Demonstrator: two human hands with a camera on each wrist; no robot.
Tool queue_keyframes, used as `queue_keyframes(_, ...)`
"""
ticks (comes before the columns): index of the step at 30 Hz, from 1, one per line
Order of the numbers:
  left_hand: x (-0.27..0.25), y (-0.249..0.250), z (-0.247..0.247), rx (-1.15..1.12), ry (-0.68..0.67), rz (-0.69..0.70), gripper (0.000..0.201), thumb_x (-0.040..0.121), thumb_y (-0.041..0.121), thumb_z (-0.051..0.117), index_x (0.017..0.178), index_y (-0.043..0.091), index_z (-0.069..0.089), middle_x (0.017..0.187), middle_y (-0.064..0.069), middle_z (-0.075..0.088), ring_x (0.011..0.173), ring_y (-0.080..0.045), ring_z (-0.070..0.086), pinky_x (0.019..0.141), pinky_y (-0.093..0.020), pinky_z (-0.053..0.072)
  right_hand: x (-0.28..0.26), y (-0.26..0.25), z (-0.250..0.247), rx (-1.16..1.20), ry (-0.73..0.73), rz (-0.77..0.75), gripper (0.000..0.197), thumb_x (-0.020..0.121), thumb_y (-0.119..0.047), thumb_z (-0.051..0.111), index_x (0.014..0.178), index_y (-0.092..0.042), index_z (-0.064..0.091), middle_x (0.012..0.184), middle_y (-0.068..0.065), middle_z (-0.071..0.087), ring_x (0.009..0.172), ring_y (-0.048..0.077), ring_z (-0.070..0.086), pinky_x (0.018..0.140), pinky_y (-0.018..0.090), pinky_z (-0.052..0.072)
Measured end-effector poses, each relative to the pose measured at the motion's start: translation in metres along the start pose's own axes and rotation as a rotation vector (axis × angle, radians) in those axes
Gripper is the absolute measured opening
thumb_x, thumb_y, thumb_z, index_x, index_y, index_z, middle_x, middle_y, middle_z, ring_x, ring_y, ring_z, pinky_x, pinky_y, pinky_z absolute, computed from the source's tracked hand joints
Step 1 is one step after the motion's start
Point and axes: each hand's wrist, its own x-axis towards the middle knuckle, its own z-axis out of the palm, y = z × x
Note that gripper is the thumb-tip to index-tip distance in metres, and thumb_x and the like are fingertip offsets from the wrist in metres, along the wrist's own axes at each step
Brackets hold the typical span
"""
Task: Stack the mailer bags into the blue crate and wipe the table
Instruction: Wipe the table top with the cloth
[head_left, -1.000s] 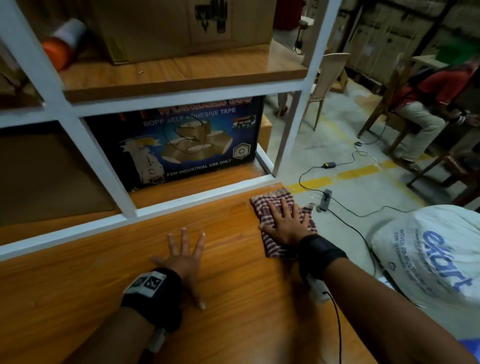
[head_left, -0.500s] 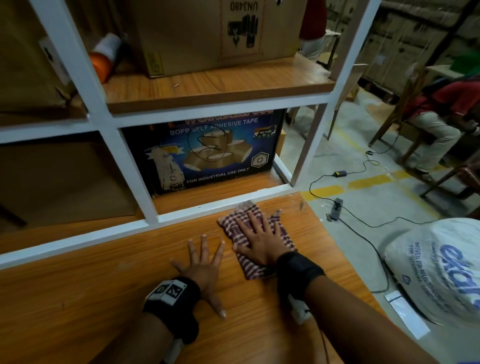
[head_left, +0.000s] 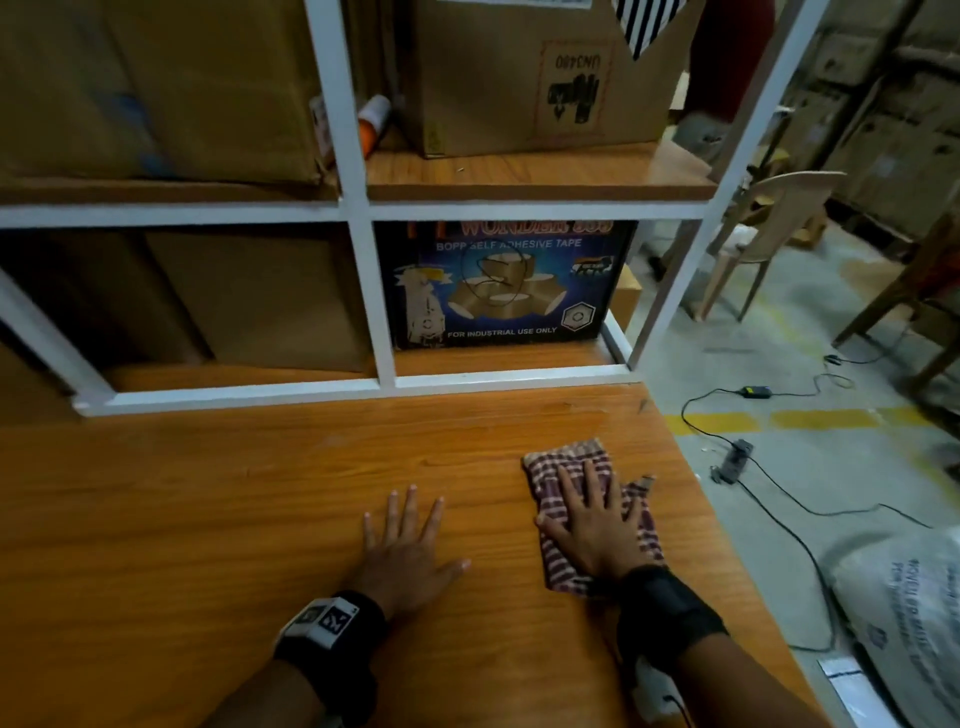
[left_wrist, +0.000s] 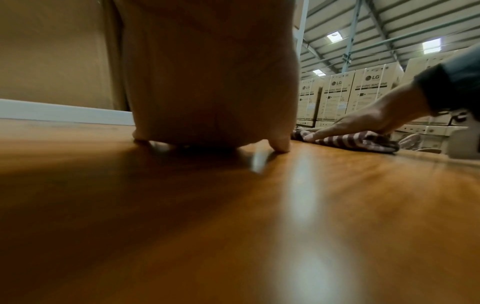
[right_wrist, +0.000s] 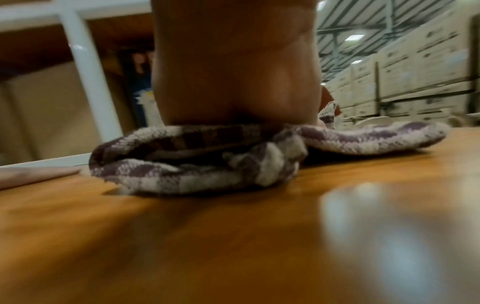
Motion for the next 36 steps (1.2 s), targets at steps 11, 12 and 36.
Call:
queue_keyframes(11, -0.153, -0.026, 0.094, -0.013, 0.11, -0.106, 0.106, 0.054, 0.084, -0.035, 0.15, 0.039, -0.023, 0.153, 0.003, -0.037, 0.146, -0.025, -0.029, 0.117, -0.057, -0.011, -0.123, -0.047, 0.063, -0.13, -0.119, -0.328, 0.086, 0.08, -0.084, 0.009, 0.151, -0.042, -0.019, 0.16, 0.002, -0.027, 0.145, 0.039, -0.025, 0.112, 0.069, -0.006)
queue_keyframes(12, -0.166, -0.031, 0.101, -0.022, 0.103, -0.12, 0.103, 0.056, 0.084, -0.033, 0.148, 0.04, -0.026, 0.153, 0.003, -0.038, 0.145, -0.025, -0.03, 0.117, -0.057, -0.012, -0.132, -0.051, 0.069, -0.132, -0.122, -0.349, 0.082, 0.087, -0.08, 0.017, 0.151, -0.042, -0.019, 0.16, 0.003, -0.027, 0.145, 0.039, -0.025, 0.112, 0.069, -0.007)
queue_keyframes(36, -0.351, -0.28, 0.155, -0.797, 0.412, -0.223, 0.058, 0.1, 0.054, 0.036, 0.15, 0.024, 0.035, 0.157, 0.016, 0.008, 0.148, -0.005, 0.002, 0.118, -0.026, 0.018, -0.221, -0.365, 0.17, -0.209, -0.09, -0.698, 0.075, 0.095, -0.07, 0.023, 0.155, -0.037, -0.008, 0.163, 0.006, -0.016, 0.147, 0.041, -0.016, 0.112, 0.07, -0.005)
